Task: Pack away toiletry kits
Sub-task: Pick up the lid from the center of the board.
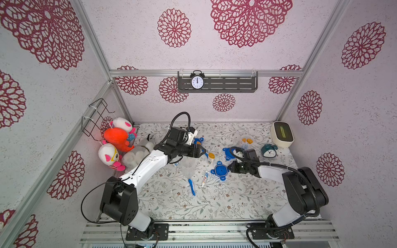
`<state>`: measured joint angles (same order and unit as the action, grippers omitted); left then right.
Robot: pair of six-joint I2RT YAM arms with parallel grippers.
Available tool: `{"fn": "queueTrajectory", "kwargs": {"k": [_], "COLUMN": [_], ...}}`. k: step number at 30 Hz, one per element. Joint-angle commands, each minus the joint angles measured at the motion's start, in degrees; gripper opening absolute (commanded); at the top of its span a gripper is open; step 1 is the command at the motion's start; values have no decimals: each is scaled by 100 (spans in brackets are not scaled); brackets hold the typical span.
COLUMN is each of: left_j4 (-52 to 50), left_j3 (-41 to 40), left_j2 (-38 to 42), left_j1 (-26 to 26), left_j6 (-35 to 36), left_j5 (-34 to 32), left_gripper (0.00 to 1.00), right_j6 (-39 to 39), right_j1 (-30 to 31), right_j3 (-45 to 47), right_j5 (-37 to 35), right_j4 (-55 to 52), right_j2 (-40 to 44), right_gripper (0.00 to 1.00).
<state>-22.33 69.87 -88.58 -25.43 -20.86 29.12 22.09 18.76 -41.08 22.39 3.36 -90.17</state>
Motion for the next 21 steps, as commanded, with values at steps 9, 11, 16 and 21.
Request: {"fn": "queueTrajectory", "kwargs": {"k": [9,11,16,21], "left_j4": [1153,1484,2519,2613], "left_j3": [-2,-49,-327,-46], "left_j2": [94,110,314,177], "left_j1": [47,49,49,61], "left_j6": [322,527,1196,2287], "left_j5": [227,359,595,1013], "left_gripper": [84,87,92,94], "right_j6": [-394,-515,-1156,-1849], "right_j1": [-4,-15,-82,-204], "right_j3": [-252,-528,-1379,-2304], "right_j5": [-322,-201,378,1398], "right_j4": [-1425,-1650,-2227,-2537], "right_j2": [1925,2180,2334,2109], "right_gripper": [0,0,0,0]}}
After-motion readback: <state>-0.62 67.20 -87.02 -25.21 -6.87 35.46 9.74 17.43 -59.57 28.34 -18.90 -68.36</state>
